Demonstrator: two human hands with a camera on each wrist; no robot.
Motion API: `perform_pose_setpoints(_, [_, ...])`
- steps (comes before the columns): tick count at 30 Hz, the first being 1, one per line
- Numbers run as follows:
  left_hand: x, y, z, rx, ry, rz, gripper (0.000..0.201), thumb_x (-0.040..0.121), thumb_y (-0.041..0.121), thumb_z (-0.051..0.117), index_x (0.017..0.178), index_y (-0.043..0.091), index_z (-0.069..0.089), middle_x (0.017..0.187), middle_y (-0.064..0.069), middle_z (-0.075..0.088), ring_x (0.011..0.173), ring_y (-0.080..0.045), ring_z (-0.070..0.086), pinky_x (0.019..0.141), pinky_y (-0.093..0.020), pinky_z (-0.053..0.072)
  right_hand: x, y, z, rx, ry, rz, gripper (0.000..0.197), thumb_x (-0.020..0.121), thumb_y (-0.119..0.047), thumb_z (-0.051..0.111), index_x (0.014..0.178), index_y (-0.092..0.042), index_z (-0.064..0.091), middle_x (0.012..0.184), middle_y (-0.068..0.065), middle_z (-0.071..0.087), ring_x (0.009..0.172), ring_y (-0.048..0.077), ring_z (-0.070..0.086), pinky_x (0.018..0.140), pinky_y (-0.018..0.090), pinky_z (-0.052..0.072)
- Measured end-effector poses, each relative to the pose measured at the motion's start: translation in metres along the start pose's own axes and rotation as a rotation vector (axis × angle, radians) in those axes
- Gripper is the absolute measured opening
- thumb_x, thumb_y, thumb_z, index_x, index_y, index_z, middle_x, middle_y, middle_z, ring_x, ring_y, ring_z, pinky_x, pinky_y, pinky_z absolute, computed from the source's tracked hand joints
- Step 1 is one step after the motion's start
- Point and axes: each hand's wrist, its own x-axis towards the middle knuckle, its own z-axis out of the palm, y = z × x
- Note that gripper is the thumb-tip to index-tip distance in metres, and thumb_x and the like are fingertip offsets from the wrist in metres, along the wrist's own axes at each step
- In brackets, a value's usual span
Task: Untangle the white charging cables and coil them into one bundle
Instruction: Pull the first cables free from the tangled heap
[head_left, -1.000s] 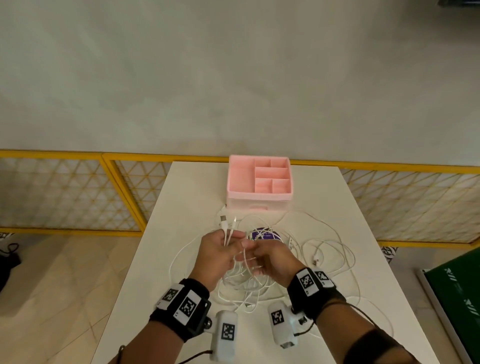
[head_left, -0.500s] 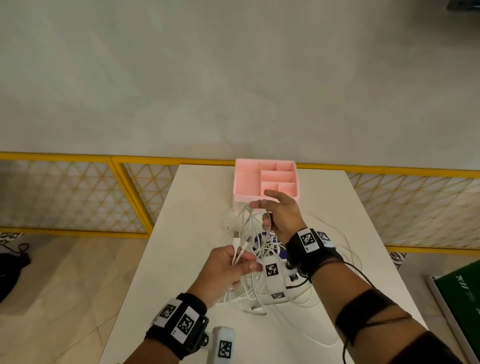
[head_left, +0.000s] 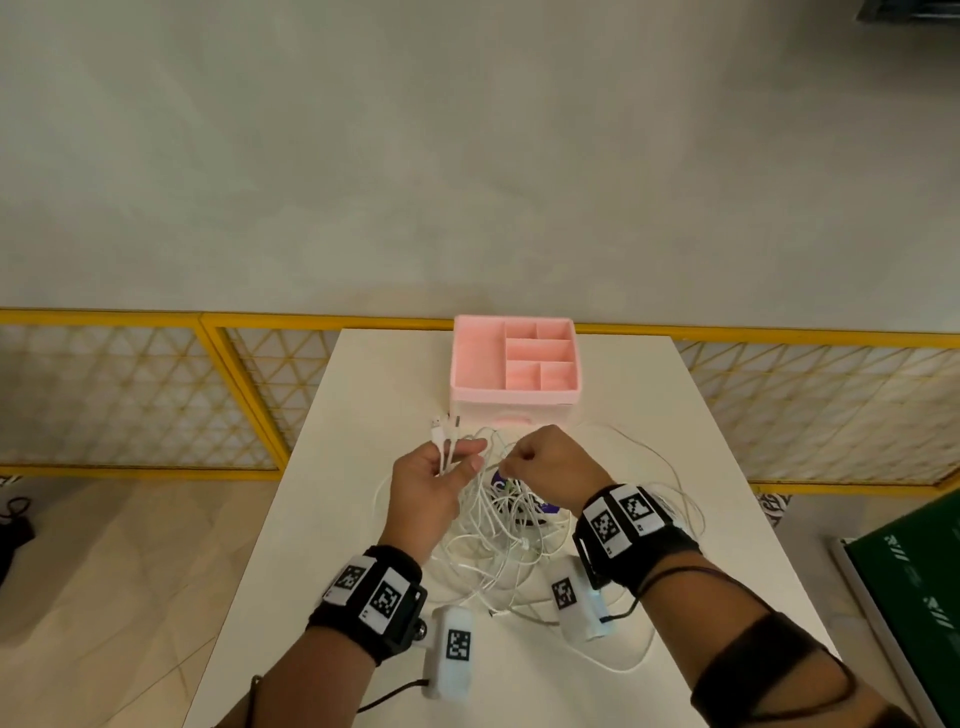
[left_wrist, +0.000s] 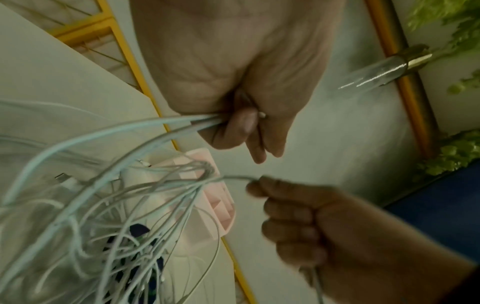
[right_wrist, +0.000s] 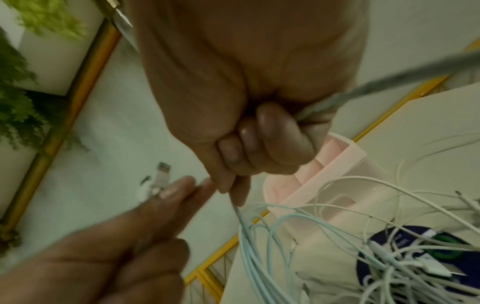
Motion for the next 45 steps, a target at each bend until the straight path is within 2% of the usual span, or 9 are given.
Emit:
perform_pose_setpoints(3, [-0.002, -0.007, 0.013, 0.032, -0.044, 0.023, 0.015, 0.086, -0.003, 0.072, 0.1, 0.0, 0.074, 0.074, 0.002, 0.072, 0.045, 0.004, 0.053, 0.047, -0.009, 0.041, -0.009, -0.016, -0.007, 0.157, -0.035, -0.092, 0.019, 0.09, -0.008, 0.063, 0.072, -0.004, 0.066, 0.047, -0.015, 0.058, 0.047, 0.002, 0.057, 0.047, 0.014, 0.036])
perform_pose_setpoints(9, [0.004, -0.032, 0.003, 0.271, -0.028, 0.045, 0.009, 0.086, 0.007, 0.076, 0.085, 0.016, 0.075, 0.082, 0.004, 0.076, 0.076, -0.001, 0.069, 0.069, -0.011, 0.049, -0.02, -0.041, -0.037, 0.538, 0.213, -0.242, 0.027, 0.09, 0.005, 0.051, 0.075, -0.008, 0.068, 0.052, 0.004, 0.048, 0.044, 0.011, 0.036, 0.045, 0.022, 0.029])
perform_pose_setpoints(13, [0.004, -0.049, -0.012, 0.436, -0.051, 0.035, 0.016, 0.085, 0.008, 0.076, 0.079, 0.022, 0.072, 0.079, 0.006, 0.075, 0.079, -0.003, 0.07, 0.075, -0.016, 0.048, -0.031, -0.064, -0.069, 0.873, 0.307, -0.406, 0.027, 0.089, -0.006, 0.055, 0.068, -0.02, 0.067, 0.072, 0.017, 0.051, 0.047, 0.014, 0.037, 0.045, 0.025, 0.028])
perform_pose_setpoints(17, [-0.001, -0.052, -0.017, 0.362, -0.05, -0.02, 0.011, 0.085, 0.012, 0.078, 0.082, 0.022, 0.075, 0.082, 0.002, 0.077, 0.085, -0.016, 0.073, 0.08, -0.029, 0.054, -0.035, -0.074, -0.088, 0.892, 0.317, -0.496, 0.017, 0.099, -0.002, 0.048, 0.085, -0.003, 0.059, 0.063, 0.007, 0.054, 0.047, 0.018, 0.039, 0.046, 0.027, 0.032])
perform_pose_setpoints(22, [0.007, -0.022, -0.001, 0.141, 0.006, 0.055, 0.017, 0.08, 0.007, 0.081, 0.092, 0.019, 0.076, 0.094, 0.004, 0.079, 0.096, -0.014, 0.072, 0.088, -0.03, 0.055, -0.027, -0.062, -0.068, 0.765, 0.211, -0.41, 0.02, 0.095, -0.01, 0.052, 0.079, -0.009, 0.065, 0.063, 0.009, 0.056, 0.048, 0.019, 0.04, 0.046, 0.026, 0.032])
perform_pose_setpoints(30, [0.007, -0.011, 0.012, 0.161, -0.131, 0.058, 0.005, 0.087, 0.001, 0.073, 0.088, 0.006, 0.075, 0.087, -0.009, 0.077, 0.065, -0.004, 0.067, 0.062, -0.013, 0.048, -0.039, -0.089, -0.064, 0.949, 0.211, -0.551, 0.022, 0.099, -0.004, 0.045, 0.082, -0.01, 0.058, 0.068, 0.011, 0.059, 0.053, 0.02, 0.046, 0.049, 0.029, 0.033])
perform_pose_setpoints(35, [0.006, -0.027, -0.002, 0.255, -0.106, 0.031, 0.001, 0.085, 0.013, 0.078, 0.084, 0.014, 0.078, 0.082, -0.005, 0.076, 0.075, -0.008, 0.068, 0.071, -0.018, 0.052, -0.052, -0.103, -0.114, 1.095, 0.391, -0.734, 0.02, 0.103, -0.01, 0.04, 0.088, -0.01, 0.054, 0.076, 0.01, 0.061, 0.062, 0.023, 0.052, 0.052, 0.029, 0.036])
perform_pose_setpoints(41, [0.018, -0.011, -0.008, 0.119, 0.108, 0.023, 0.005, 0.084, 0.014, 0.078, 0.085, 0.009, 0.078, 0.083, -0.003, 0.078, 0.056, 0.001, 0.06, 0.058, -0.023, 0.045, -0.024, -0.042, -0.115, 0.53, 0.692, -0.3, 0.025, 0.097, -0.011, 0.049, 0.076, -0.017, 0.062, 0.072, 0.004, 0.066, 0.064, 0.017, 0.056, 0.061, 0.027, 0.045])
perform_pose_setpoints(45, [0.02, -0.004, -0.012, 0.107, 0.092, 0.01, 0.009, 0.088, 0.012, 0.074, 0.082, 0.007, 0.077, 0.084, -0.002, 0.079, 0.06, 0.001, 0.063, 0.064, -0.025, 0.048, 0.0, 0.027, -0.1, 0.116, 0.611, 0.1, 0.021, 0.094, -0.013, 0.05, 0.095, -0.012, 0.071, 0.097, 0.009, 0.073, 0.093, 0.027, 0.067, 0.079, 0.033, 0.049])
